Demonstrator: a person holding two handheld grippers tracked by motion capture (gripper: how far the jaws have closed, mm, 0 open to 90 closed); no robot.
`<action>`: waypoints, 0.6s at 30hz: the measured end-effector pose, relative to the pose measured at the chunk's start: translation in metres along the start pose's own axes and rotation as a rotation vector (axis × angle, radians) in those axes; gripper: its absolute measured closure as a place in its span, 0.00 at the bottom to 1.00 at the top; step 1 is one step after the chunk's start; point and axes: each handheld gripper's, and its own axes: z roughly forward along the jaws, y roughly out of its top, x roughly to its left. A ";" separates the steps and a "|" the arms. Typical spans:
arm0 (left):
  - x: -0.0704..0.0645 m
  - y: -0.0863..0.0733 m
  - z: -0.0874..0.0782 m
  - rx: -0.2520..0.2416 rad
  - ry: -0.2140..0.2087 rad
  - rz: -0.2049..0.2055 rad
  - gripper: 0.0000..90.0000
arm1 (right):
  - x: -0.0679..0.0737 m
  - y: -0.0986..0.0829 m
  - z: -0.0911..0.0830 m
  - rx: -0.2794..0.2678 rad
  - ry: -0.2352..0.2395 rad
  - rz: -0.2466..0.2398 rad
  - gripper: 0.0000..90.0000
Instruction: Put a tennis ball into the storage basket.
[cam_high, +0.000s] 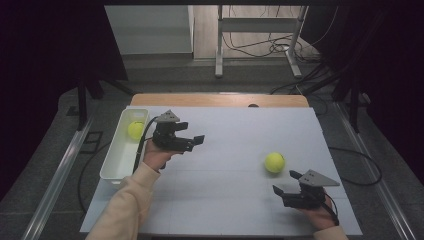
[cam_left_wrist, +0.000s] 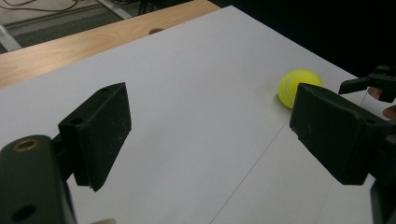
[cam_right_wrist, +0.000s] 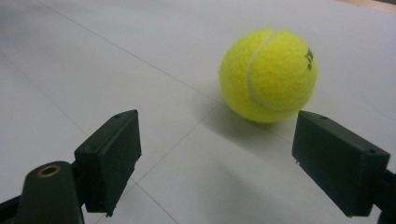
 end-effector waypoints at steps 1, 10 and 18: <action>0.000 0.000 0.001 -0.001 -0.004 -0.002 0.15 | 0.000 0.000 0.000 -0.001 0.001 0.000 0.18; -0.004 0.001 0.013 0.005 -0.039 0.006 0.15 | -0.001 0.000 0.003 0.006 -0.001 0.005 0.18; -0.008 0.001 0.026 0.021 -0.061 0.023 0.15 | -0.001 0.000 0.002 0.001 -0.005 0.010 0.18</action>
